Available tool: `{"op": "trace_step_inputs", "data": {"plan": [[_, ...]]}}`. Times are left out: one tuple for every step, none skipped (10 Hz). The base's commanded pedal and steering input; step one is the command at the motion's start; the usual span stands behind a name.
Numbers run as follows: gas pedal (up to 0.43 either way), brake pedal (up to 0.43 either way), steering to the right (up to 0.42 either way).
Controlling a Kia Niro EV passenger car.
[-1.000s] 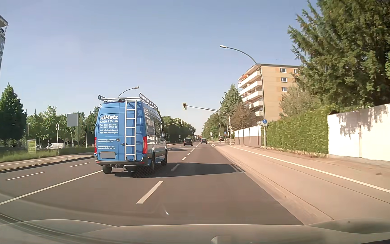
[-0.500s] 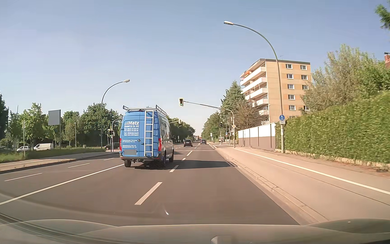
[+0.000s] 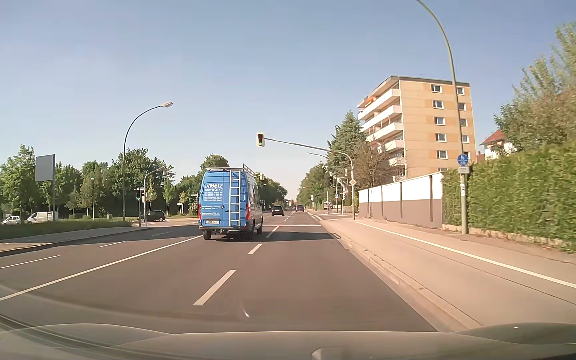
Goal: Follow the waypoints while adhering to traffic rules and regulations
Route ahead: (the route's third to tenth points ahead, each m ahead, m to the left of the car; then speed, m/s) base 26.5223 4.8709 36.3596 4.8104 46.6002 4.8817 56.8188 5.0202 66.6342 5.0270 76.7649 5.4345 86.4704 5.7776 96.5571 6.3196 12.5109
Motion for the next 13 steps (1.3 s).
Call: {"op": "trace_step_inputs", "data": {"plan": [[0.209, 0.0, -0.005], [0.209, 0.0, -0.005], [0.209, 0.0, -0.006], [0.209, 0.0, -0.005], [0.209, 0.0, -0.006], [0.209, 0.0, -0.006], [0.209, 0.0, -0.006], [0.197, 0.0, -0.006], [0.189, 0.0, -0.006], [0.177, 0.0, -0.006], [0.177, 0.0, -0.006], [0.169, 0.0, -0.006], [0.13, 0.0, -0.006]]}}
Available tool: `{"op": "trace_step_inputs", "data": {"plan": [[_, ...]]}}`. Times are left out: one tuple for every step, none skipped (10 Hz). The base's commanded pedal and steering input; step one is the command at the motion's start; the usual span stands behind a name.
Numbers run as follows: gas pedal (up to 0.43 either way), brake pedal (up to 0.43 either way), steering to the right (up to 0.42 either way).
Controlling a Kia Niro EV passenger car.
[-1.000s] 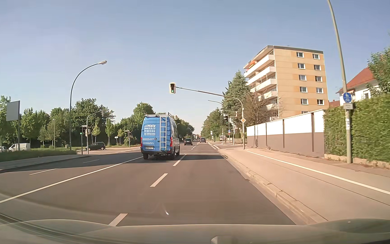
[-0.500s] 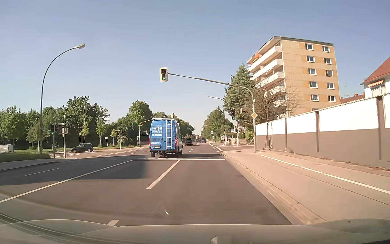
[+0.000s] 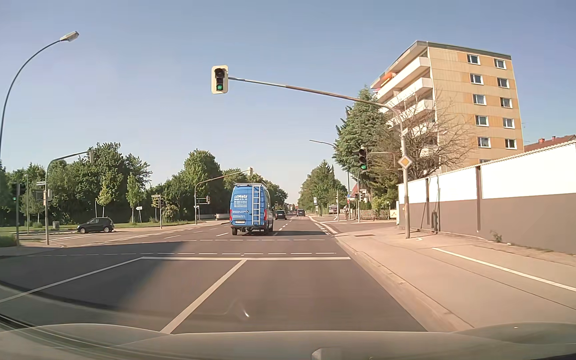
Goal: Follow the waypoints while adhering to traffic rules and regulations
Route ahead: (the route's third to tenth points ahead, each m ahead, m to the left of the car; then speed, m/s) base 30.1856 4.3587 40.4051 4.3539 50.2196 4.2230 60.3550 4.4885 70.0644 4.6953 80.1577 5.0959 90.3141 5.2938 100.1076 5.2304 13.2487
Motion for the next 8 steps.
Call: {"op": "trace_step_inputs", "data": {"plan": [[0.11, 0.0, -0.006], [0.039, 0.0, -0.006], [0.008, 0.0, -0.006], [0.0, 0.0, -0.006], [0.0, 0.0, -0.006], [0.0, 0.0, -0.006], [0.0, 0.0, -0.006], [0.0, 0.0, -0.009]]}}
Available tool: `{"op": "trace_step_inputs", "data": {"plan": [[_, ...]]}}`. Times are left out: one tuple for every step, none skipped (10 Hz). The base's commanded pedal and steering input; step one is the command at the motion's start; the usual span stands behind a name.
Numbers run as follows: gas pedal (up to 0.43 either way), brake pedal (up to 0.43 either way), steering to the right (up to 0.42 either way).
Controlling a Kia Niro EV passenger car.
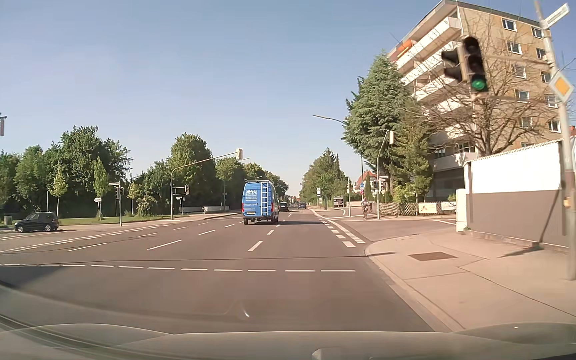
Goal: Follow the waypoints while adhering to traffic rules and regulations
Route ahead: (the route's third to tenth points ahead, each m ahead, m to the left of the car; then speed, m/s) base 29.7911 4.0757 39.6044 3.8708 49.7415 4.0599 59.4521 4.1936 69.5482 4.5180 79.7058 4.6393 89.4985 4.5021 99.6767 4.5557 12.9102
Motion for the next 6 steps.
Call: {"op": "trace_step_inputs", "data": {"plan": [[0.0, 0.0, -0.01], [0.0, 0.0, -0.009], [0.0, 0.0, -0.009], [0.0, 0.0, -0.008], [0.0, 0.0, -0.007], [0.0, 0.0, -0.005]]}}
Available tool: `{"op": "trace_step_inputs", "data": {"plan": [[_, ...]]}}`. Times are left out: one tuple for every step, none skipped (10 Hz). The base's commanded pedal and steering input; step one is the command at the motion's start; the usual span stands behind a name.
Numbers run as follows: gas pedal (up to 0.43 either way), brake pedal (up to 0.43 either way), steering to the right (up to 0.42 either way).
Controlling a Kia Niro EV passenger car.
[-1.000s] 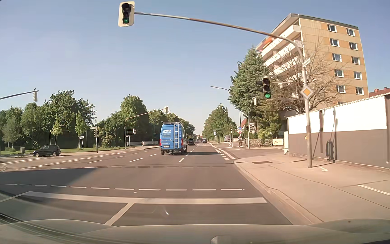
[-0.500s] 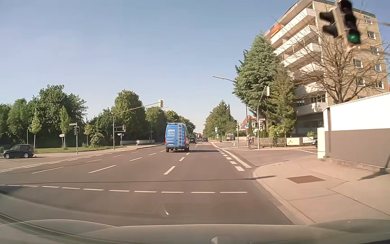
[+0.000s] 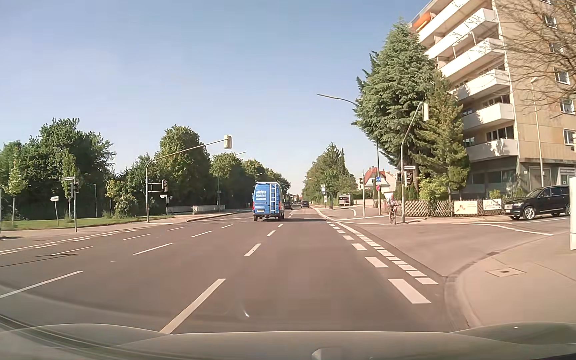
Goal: Follow the waypoints while adhering to traffic rules and regulations
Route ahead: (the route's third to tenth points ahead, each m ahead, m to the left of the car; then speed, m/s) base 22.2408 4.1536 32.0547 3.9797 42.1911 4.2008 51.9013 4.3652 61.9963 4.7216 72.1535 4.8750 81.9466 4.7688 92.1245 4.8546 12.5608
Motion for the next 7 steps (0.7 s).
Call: {"op": "trace_step_inputs", "data": {"plan": [[0.0, 0.0, -0.005], [0.0, 0.0, -0.005], [0.0, 0.0, -0.005], [0.0, 0.0, -0.004], [0.008, 0.0, -0.003], [0.02, 0.0, -0.003], [0.02, 0.0, -0.003]]}}
